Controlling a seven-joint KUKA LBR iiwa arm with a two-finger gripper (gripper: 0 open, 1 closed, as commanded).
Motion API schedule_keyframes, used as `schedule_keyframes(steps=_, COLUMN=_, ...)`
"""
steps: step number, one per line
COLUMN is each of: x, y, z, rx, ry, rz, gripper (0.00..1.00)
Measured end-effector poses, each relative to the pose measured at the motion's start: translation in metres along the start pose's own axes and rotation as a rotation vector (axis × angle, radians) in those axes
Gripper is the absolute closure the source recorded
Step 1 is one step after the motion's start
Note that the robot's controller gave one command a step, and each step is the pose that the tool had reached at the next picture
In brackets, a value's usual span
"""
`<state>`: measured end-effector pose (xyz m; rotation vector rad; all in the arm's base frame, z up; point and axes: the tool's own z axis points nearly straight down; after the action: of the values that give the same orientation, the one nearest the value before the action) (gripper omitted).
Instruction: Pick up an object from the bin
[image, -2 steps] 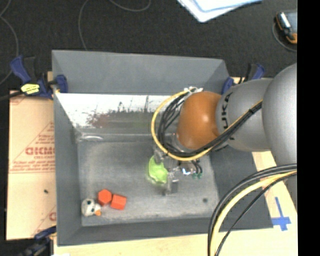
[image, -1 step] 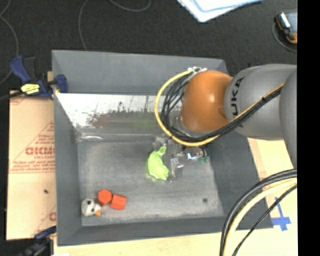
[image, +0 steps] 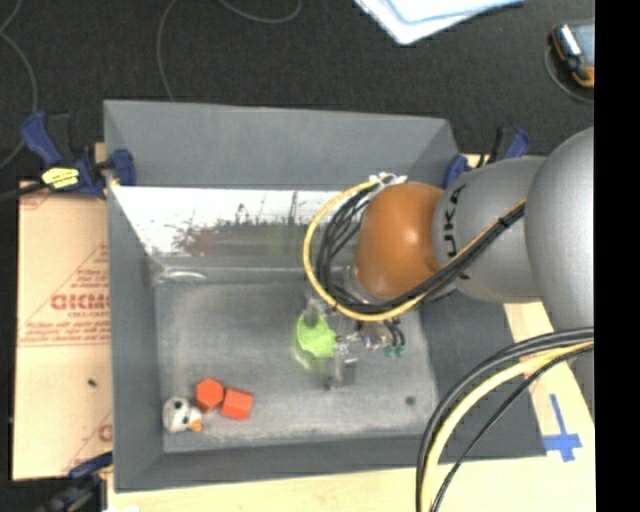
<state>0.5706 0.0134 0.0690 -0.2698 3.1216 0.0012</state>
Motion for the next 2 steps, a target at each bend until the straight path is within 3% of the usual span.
schedule_keyframes(steps=1, x=-0.027, y=0.007, z=-0.002, rx=0.004, ry=-0.004, rz=-0.445, gripper=0.0)
schedule_keyframes(steps=2, x=-0.028, y=-0.004, z=-0.002, rx=-0.001, ry=-0.004, rz=-0.046, gripper=1.0)
